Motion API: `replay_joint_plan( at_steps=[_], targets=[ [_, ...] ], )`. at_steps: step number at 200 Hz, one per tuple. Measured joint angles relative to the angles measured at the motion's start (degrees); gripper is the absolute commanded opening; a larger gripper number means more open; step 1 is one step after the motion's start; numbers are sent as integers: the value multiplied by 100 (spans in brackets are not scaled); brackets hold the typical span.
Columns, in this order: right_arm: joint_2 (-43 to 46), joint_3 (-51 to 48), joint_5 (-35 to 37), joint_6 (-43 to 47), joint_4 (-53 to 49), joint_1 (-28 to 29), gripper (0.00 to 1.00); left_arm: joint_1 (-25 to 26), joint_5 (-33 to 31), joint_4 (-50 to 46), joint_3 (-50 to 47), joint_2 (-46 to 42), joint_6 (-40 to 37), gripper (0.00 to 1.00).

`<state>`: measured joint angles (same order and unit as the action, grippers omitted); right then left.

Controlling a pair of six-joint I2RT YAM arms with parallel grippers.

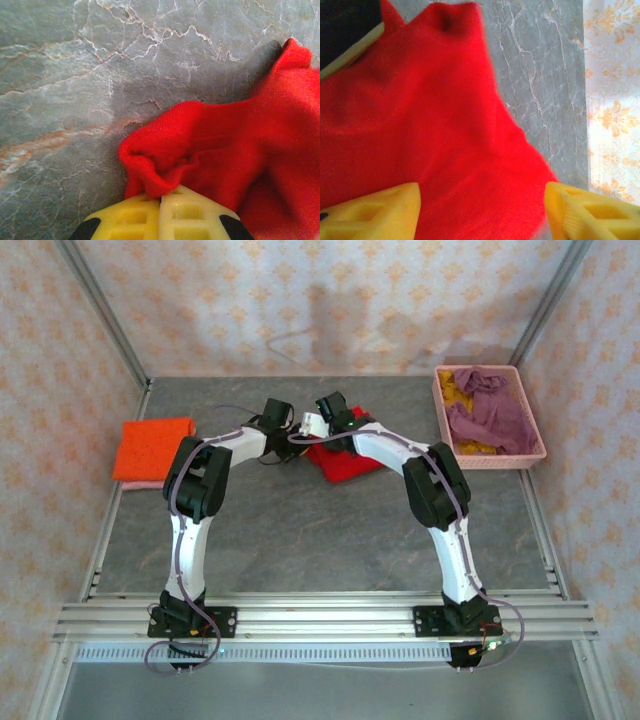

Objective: Fold and stack the t-shirts

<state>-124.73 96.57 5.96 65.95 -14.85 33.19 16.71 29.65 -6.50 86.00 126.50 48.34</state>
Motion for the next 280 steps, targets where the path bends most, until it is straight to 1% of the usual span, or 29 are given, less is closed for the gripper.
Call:
replay_joint_plan(
  at_steps=[15,23,40,60,76,83,109,120,141,163,184,193,213,234,264,272,280],
  targets=[
    [291,-350,-13,-151,212,-4,75,-4,-2,83,-66,-28,50,1],
    [483,-566,-20,-289,361,-15,77,-11,-2,118,-116,-55,76,5],
    [911,-953,-85,-684,656,-70,79,-31,-4,140,-249,-144,144,16],
    [1307,-1193,-166,-1499,896,-273,82,-37,-17,114,-376,-291,170,27],
    [1412,-1211,-170,-2315,953,-516,83,-37,-42,31,-457,-413,144,32],
    [1416,-1211,-168,-2680,951,-623,82,-37,-55,-20,-505,-476,140,33],
    [1357,-1180,-179,-3858,551,-925,69,-52,-192,-247,-737,-804,105,40],
    [1283,-1119,-221,-4325,341,-962,64,-66,-278,-332,-828,-968,111,46],
    [1128,-1086,-483,-5060,-2,-944,61,-101,-426,-439,-1069,-1399,79,58],
    [1045,-1121,-890,-5641,-273,-922,56,-111,-566,-490,-1303,-1884,39,66],
    [1060,-1399,-1290,-6129,-249,-911,52,-111,-629,-479,-1456,-2203,44,71],
    [1097,-1674,-1447,-6343,-210,-896,50,-111,-638,-468,-1523,-2277,57,72],
    [1228,-2310,-1705,-6760,-166,-811,50,-111,-654,-457,-1644,-2317,68,76],
    [1582,-2776,-1768,-7143,48,-614,49,-107,-656,-461,-1707,-2315,66,78],
    [2107,-3510,-1773,-7842,170,-111,45,-63,-658,-459,-1705,-2299,15,79],
    [2218,-3630,-1725,-8078,173,13,46,-28,-658,-459,-1703,-2280,-2,79],
    [2332,-3733,-1631,-8334,157,155,49,0,-658,-461,-1681,-2243,-22,79]
  ],
)
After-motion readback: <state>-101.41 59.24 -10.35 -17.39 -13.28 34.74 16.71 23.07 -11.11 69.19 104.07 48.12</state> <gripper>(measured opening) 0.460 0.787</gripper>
